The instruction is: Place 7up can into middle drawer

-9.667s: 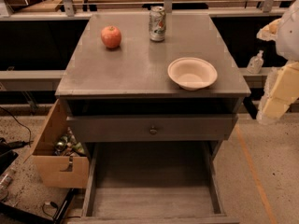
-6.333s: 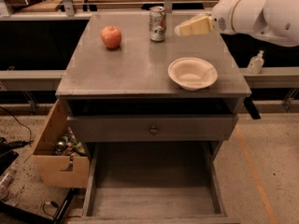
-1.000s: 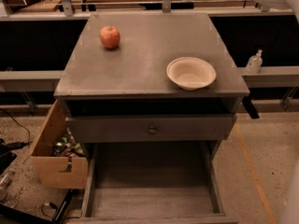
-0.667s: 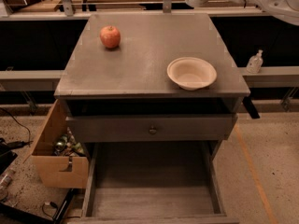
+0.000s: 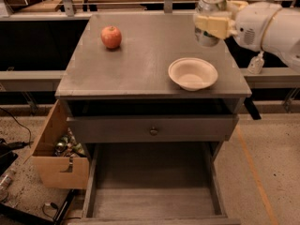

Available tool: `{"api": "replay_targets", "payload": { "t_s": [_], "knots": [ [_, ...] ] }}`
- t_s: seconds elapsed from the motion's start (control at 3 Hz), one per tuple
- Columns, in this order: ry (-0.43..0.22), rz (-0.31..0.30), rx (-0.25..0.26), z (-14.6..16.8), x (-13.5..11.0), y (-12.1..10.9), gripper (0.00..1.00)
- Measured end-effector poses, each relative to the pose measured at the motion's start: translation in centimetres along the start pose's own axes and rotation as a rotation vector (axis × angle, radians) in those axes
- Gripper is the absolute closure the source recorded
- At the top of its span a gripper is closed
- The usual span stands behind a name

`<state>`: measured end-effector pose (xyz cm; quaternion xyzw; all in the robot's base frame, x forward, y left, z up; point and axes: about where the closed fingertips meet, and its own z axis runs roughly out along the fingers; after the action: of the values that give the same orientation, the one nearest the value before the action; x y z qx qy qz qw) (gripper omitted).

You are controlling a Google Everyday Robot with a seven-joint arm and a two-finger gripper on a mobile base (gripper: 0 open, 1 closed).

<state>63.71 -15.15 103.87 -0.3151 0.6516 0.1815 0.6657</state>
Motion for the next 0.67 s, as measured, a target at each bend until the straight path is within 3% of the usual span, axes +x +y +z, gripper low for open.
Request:
{"api": "replay_targets", "payload": {
  "t_s": [0.33, 0.67],
  "knots": [
    [0.059, 0.042, 0.007, -5.0, 4.8, 0.9, 1.0],
    [0.09, 0.116, -0.063, -9.8, 9.2, 2.5, 1.0]
  ]
}}
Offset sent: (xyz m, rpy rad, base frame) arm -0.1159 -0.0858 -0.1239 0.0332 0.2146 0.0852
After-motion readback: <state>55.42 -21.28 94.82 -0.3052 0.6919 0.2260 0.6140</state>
